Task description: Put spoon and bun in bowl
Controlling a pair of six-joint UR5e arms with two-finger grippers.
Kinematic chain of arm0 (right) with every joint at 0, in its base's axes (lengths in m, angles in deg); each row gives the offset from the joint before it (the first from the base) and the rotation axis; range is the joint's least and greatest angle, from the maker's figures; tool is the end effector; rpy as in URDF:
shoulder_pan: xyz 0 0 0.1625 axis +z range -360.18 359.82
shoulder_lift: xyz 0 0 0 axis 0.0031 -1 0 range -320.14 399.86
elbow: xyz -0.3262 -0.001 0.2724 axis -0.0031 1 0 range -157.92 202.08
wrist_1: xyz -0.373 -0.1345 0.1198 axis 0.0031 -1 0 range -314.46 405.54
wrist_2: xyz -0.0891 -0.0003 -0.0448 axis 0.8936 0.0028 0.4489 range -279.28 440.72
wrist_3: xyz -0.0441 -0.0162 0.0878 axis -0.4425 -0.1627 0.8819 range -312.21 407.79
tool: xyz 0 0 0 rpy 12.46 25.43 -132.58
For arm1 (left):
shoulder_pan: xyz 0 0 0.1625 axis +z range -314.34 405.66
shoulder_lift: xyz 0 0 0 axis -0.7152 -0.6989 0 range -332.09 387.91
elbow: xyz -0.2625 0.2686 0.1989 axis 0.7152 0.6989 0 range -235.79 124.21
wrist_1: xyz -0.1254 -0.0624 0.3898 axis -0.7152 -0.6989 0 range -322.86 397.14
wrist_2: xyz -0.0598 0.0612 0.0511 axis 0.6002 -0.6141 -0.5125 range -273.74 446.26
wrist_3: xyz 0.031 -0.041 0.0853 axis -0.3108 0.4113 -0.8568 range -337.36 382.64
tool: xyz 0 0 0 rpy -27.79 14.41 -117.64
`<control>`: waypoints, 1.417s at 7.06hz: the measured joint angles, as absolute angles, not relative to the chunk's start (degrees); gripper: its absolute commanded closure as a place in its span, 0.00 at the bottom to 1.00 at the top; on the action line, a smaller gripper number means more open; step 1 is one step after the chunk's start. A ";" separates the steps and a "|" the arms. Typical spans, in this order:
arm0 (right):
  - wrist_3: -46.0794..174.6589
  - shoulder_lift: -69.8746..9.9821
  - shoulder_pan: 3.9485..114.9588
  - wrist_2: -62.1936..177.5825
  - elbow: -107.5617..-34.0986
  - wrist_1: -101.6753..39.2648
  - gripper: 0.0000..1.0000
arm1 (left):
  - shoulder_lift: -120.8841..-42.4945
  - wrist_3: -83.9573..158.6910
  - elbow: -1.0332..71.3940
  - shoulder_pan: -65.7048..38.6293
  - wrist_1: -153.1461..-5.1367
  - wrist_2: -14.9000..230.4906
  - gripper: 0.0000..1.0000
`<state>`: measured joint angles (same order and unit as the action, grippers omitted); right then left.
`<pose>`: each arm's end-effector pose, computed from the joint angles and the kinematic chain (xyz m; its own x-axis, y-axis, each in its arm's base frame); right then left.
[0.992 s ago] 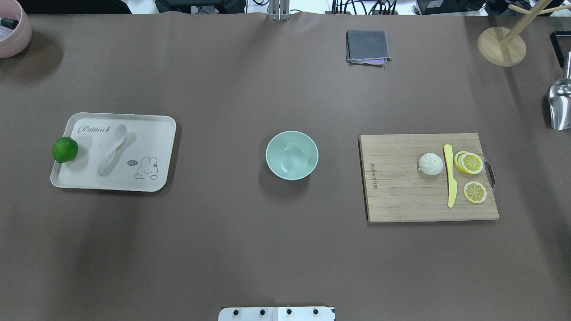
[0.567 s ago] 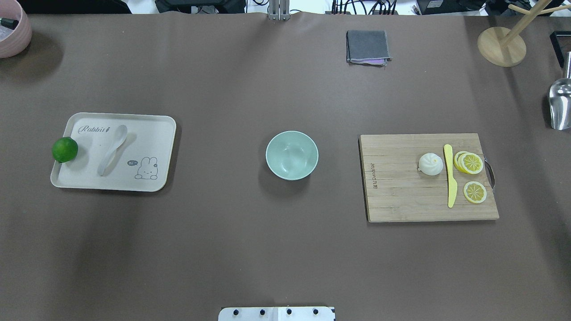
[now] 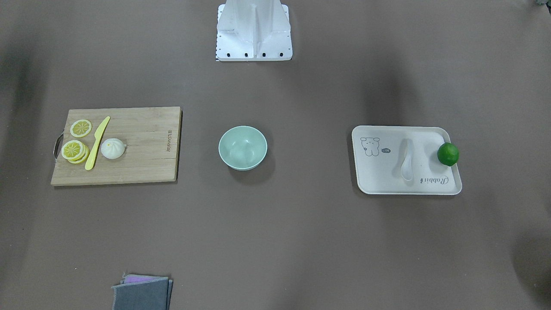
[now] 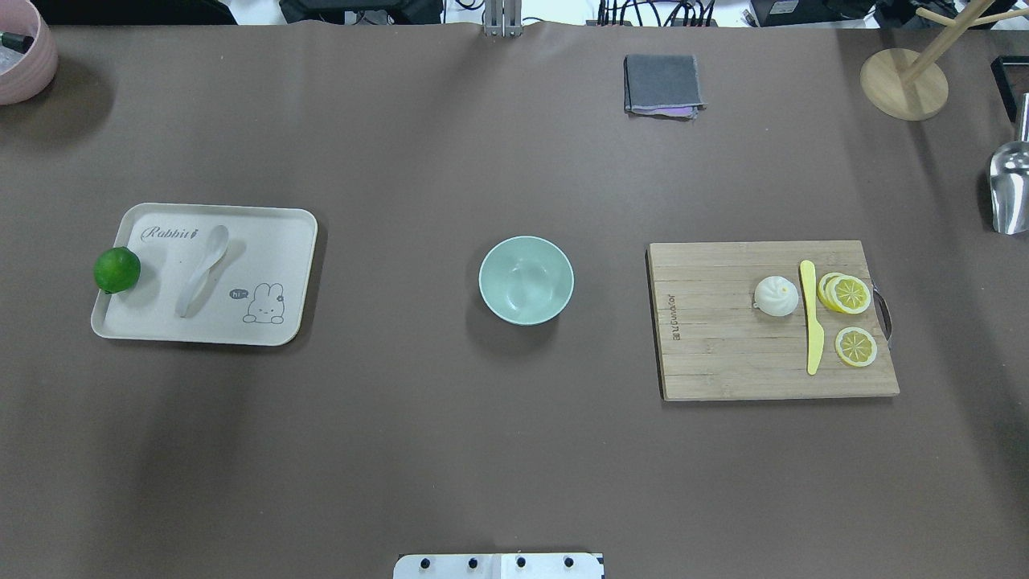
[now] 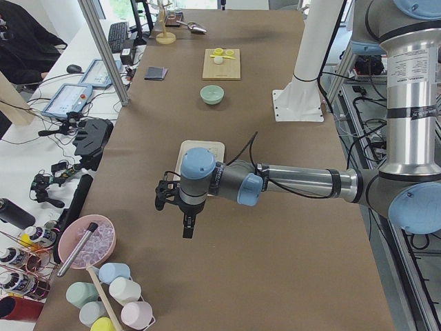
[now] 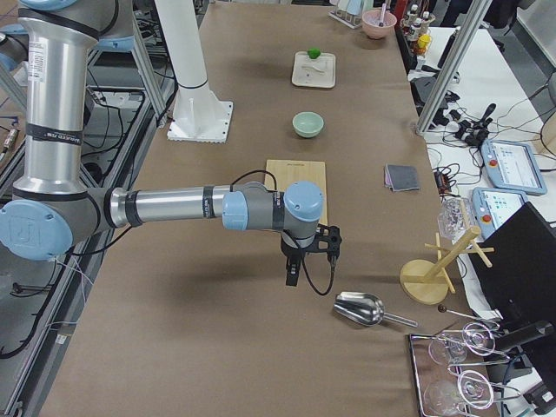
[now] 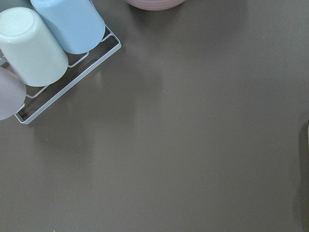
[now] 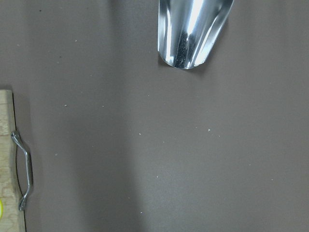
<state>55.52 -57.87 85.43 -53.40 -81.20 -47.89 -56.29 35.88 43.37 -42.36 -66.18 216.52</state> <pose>0.0305 -0.4391 0.6135 0.7177 0.0543 0.6942 -0.0203 0.9982 -0.0571 -0.0528 -0.4678 0.6065 0.7437 -0.0135 -0.6683 0.1412 0.9804 0.1373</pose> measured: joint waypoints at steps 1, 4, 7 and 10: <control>55.54 -57.79 85.43 -53.40 -81.19 -47.89 0.00 | -56.32 36.07 43.49 -41.90 -66.43 216.52 0.01; 55.68 -57.68 85.43 -53.40 -81.27 -47.89 0.00 | -56.38 36.33 43.97 -41.03 -66.88 216.52 0.01; 55.66 -57.61 85.43 -53.35 -81.28 -47.89 0.00 | -56.38 36.29 44.13 -40.92 -67.10 216.52 0.01; 55.72 -57.54 85.43 -53.32 -81.28 -47.86 0.00 | -56.97 36.63 44.23 -40.17 -67.63 217.04 0.01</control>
<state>55.72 -57.54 85.43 -53.32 -81.28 -47.86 -56.97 36.63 44.23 -40.17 -67.63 217.04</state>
